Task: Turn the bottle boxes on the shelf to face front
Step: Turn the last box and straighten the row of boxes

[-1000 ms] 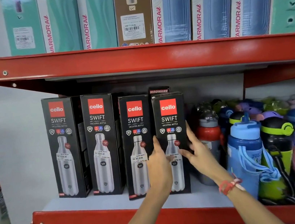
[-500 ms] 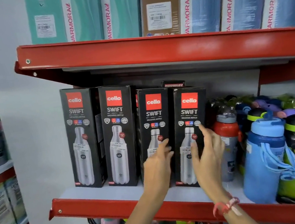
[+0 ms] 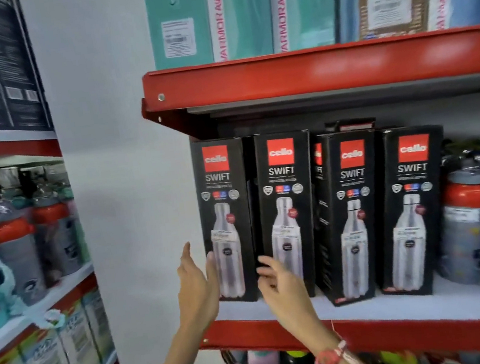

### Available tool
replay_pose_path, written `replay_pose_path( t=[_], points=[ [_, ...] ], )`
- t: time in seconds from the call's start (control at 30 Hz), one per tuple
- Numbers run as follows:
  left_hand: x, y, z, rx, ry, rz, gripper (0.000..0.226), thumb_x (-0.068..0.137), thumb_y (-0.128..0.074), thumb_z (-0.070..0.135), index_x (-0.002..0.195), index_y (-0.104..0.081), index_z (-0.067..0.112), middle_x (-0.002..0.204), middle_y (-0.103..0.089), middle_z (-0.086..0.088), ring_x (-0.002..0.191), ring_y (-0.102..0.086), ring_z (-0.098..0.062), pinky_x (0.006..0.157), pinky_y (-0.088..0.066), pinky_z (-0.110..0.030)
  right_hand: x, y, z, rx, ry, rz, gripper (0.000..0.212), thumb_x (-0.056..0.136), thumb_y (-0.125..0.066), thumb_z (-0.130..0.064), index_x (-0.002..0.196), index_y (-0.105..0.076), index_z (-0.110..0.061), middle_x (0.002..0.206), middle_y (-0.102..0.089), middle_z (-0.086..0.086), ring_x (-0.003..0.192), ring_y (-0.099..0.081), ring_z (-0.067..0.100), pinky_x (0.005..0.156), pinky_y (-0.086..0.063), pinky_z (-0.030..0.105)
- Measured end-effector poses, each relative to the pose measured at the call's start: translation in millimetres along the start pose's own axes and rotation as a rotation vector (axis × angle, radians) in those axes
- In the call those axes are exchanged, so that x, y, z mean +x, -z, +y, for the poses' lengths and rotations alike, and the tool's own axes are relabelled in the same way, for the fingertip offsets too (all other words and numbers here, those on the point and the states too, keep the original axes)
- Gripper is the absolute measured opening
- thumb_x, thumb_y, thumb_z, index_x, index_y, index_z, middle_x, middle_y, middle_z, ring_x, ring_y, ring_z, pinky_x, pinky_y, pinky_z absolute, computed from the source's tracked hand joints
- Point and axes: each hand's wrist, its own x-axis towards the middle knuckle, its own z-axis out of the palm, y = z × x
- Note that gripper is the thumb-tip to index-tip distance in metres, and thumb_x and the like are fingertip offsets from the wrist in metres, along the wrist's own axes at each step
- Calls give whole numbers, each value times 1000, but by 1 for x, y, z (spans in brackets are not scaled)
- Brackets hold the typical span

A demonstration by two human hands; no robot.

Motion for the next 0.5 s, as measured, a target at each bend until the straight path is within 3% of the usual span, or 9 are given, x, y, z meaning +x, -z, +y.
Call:
replay_pose_path(
  t=[0.07,0.13,0.2,0.27,0.3,0.4,0.43,0.5],
  points=[
    [7,13,-7,48,10,-200,63,95,-26,53,148,6,40,149,-40,-13,115,-56,-37,88,-42,-39,4,-17,-5,-17,-81,8,54,95,-50,-22,145,-30,-20,130,-59,13,112,-60,23,94,-48,31],
    [10,21,-11,34,-9,-351,59,95,-19,55,143,13,50,149,-41,-9,117,-56,-39,90,-42,-38,7,-29,-12,-30,-125,-25,69,95,-49,-25,151,-9,-24,105,-68,14,84,-66,22,71,-50,25],
    [11,25,-18,-2,-42,-427,54,94,-18,58,140,12,57,142,-38,13,123,-53,-35,96,-40,-35,6,-37,-17,-41,-135,-49,79,94,-48,-27,149,8,-32,77,-62,3,51,-52,11,47,-39,16],
    [11,30,-24,-10,-80,-451,50,91,-16,65,135,8,65,119,-47,9,101,-60,-26,83,-41,-26,4,-41,-19,-55,-139,-16,82,93,-48,-28,147,13,-37,80,-59,-1,46,-45,5,45,-36,15],
    [10,33,-28,-17,-93,-456,49,89,-16,68,132,7,69,113,-51,6,96,-61,-24,83,-43,-26,1,-40,-20,-67,-138,1,82,93,-47,-29,147,13,-38,85,-60,0,46,-44,5,46,-36,16],
    [1,45,-35,-24,-125,-451,51,82,-14,77,131,0,72,120,-66,-6,104,-66,-29,99,-47,-42,-20,-35,-27,-134,-96,25,77,94,-45,-32,147,11,-39,79,-61,1,51,-48,7,49,-37,15],
    [-5,50,-34,-25,-135,-447,52,80,-12,78,130,-1,73,110,-69,-9,100,-67,-28,99,-48,-44,-28,-32,-30,-149,-88,32,76,94,-44,-33,147,11,-39,84,-67,4,63,-57,11,57,-39,17],
    [-20,57,-33,-3,-164,-432,52,79,-9,78,130,-1,73,86,-62,-2,82,-64,-17,87,-52,-35,-43,-28,-37,-161,-90,52,75,95,-44,-35,146,11,-41,115,-67,15,99,-63,23,77,-44,27]
  ],
)
